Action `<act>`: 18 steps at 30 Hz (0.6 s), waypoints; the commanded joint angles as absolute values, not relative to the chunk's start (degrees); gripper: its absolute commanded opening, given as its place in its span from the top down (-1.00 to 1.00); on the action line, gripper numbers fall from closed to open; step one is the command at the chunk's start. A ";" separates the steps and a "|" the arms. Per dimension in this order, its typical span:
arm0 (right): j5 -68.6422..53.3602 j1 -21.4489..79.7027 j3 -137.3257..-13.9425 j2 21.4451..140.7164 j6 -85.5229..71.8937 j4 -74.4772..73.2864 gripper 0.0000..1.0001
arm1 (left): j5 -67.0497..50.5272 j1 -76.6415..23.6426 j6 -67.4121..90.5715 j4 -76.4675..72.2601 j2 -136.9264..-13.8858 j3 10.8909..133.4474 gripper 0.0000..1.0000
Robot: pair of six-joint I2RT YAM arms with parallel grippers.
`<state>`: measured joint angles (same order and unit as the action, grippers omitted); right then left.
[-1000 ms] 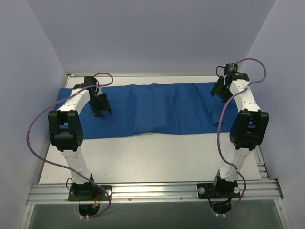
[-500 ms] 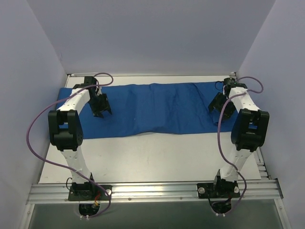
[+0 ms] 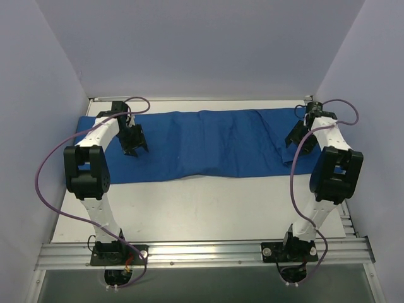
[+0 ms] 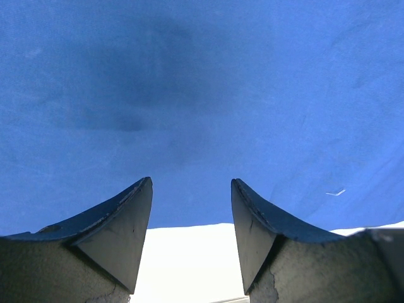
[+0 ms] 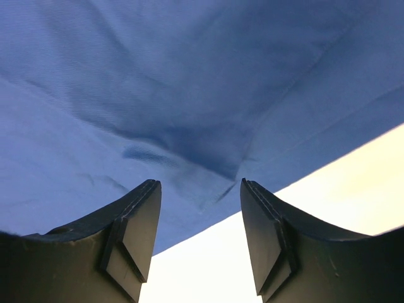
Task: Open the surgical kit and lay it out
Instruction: Open the surgical kit at the center of the board.
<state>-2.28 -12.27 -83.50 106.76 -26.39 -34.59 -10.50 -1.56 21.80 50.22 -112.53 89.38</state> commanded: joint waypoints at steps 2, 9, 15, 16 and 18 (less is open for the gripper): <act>-3.78 -11.69 -83.06 107.58 -23.91 -33.49 -0.01 | -10.46 -1.49 20.83 51.59 -109.87 91.84 -0.24; -5.80 -11.51 -82.00 109.42 -22.50 -31.20 0.05 | -10.19 -1.49 21.18 51.85 -109.60 92.02 -0.24; -7.03 -10.72 -81.22 109.60 -22.15 -30.67 0.03 | -9.67 -1.49 21.36 52.12 -109.07 92.11 -0.24; -7.12 -10.64 -80.86 109.51 -22.15 -30.41 0.03 | -9.58 -1.49 21.36 52.12 -108.99 92.02 -0.24; -7.03 -10.64 -79.72 109.95 -22.32 -30.15 0.03 | -9.49 -1.50 21.44 51.95 -108.98 91.67 -0.24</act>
